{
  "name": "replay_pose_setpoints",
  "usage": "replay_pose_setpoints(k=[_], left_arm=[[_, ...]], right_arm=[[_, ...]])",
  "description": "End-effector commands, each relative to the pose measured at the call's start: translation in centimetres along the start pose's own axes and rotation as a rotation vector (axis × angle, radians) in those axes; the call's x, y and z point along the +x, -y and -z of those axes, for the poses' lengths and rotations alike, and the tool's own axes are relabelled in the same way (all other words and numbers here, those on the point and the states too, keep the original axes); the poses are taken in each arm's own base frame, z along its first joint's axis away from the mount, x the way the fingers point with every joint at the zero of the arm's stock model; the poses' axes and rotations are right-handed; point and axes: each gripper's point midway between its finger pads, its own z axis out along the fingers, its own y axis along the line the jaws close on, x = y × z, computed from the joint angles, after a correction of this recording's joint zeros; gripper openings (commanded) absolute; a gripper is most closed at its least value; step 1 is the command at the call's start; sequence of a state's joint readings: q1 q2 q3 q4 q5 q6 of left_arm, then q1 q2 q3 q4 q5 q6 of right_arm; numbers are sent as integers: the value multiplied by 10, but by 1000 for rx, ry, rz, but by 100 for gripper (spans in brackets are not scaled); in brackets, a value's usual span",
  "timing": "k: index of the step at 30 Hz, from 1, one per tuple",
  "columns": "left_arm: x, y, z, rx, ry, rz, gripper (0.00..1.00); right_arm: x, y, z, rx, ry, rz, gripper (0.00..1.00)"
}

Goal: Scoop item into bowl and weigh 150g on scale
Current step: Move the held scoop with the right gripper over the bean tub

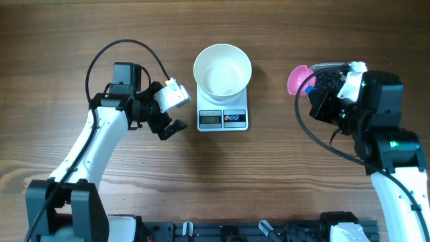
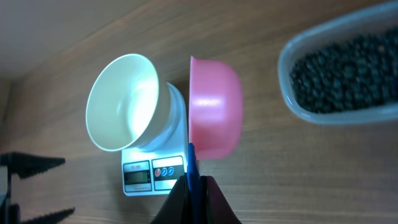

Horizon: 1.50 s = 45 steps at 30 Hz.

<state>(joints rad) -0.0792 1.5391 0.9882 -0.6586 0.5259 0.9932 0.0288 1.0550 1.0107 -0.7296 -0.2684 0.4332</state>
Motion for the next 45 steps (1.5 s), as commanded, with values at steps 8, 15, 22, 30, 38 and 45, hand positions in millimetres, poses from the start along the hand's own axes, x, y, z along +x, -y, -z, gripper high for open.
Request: replay_pose_setpoints(k=[8, 15, 22, 30, 38, 45], left_arm=[[2, 4, -3, 24, 9, 4, 100], [2, 4, -3, 24, 9, 4, 100], [2, 4, -3, 24, 9, 4, 100], [2, 4, -3, 24, 9, 4, 100], [2, 4, -3, 24, 9, 4, 100], [2, 4, -3, 24, 9, 4, 100]], right_arm=[[-12, 7, 17, 65, 30, -310, 4], [-42, 24, 29, 156, 47, -267, 4], [-114, 49, 35, 373, -43, -29, 4], [-108, 103, -2, 559, -329, 337, 4], [-97, 131, -59, 537, -481, 458, 4], [-89, 140, -75, 536, -522, 450, 4]])
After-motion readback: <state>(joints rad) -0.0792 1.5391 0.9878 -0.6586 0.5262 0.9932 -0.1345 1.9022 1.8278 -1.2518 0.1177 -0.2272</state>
